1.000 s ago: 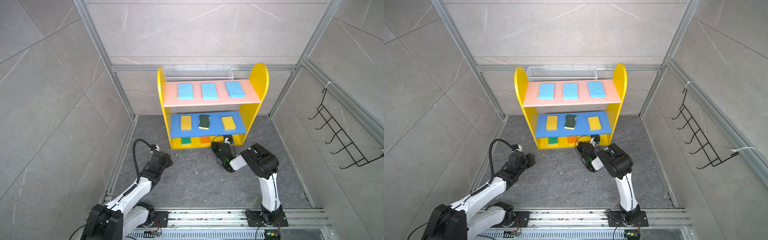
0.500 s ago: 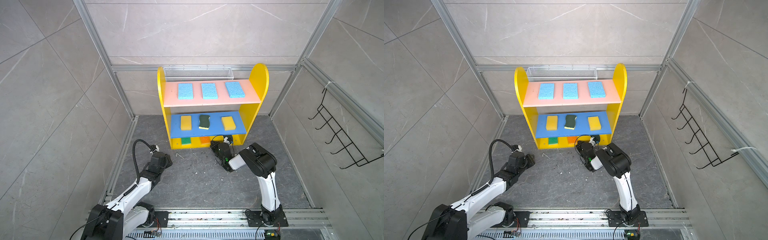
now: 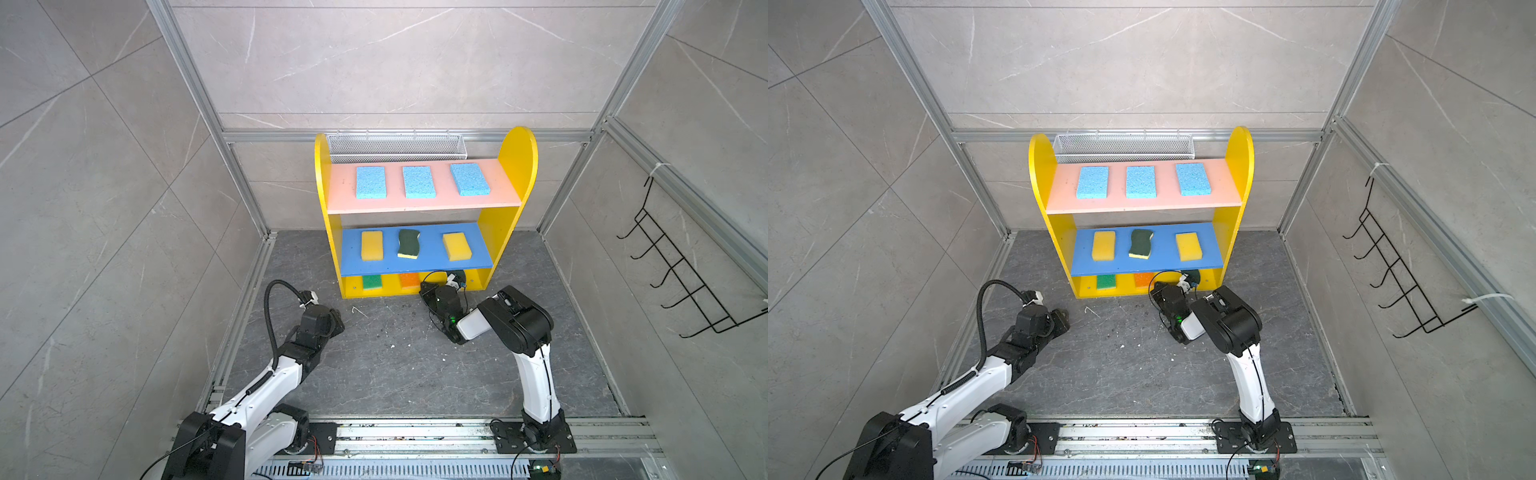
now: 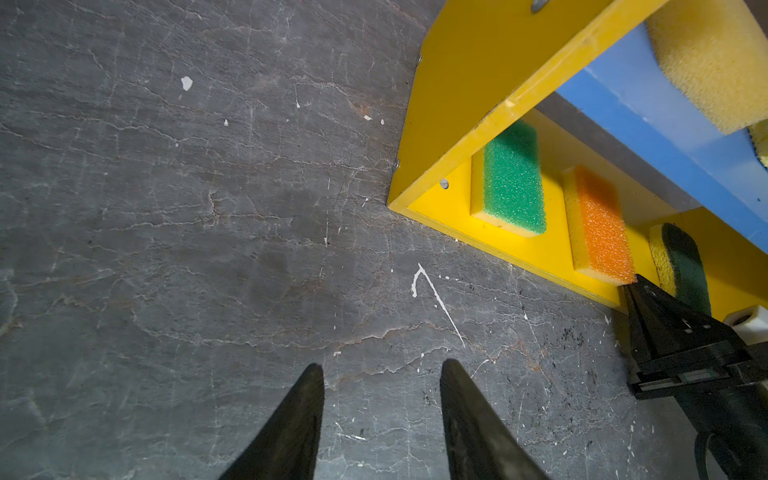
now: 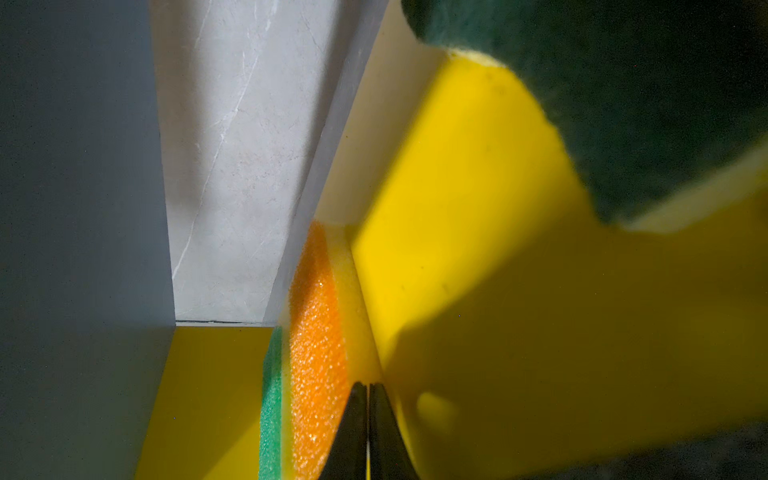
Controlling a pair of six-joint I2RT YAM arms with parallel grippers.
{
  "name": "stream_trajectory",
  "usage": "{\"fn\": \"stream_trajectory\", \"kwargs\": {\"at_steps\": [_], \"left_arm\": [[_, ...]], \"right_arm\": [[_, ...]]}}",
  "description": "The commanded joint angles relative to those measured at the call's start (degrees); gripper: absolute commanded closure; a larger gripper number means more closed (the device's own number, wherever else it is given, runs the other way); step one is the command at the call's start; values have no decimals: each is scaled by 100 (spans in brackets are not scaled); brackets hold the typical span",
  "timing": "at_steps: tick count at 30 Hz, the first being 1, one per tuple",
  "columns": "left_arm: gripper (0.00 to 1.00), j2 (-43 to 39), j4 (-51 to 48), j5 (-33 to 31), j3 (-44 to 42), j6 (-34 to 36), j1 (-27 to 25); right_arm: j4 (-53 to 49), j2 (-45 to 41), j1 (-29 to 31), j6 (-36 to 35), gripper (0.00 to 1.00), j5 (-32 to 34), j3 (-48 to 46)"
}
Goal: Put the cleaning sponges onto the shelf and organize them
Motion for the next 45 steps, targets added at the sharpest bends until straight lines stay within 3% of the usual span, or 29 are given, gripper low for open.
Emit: {"fn": "stream_trajectory", "kwargs": {"at_steps": [1,28,37,45], "left_arm": [[51,-129,140,28,-29,-56,26],[52,-163,-53,70,33,-36,25],[54,-50,-4,97,73,-20,13],[55,146,-141,-162,190,29,-273]], "right_arm": [[-253,-33,52,-13,92,-28,-112],[-287,-271,68,-188,92,-95,-293],[-740,-1194,71,-720,90,-44,-844],[-1710,-2685,79,-1473,86,-71,-1568]]}}
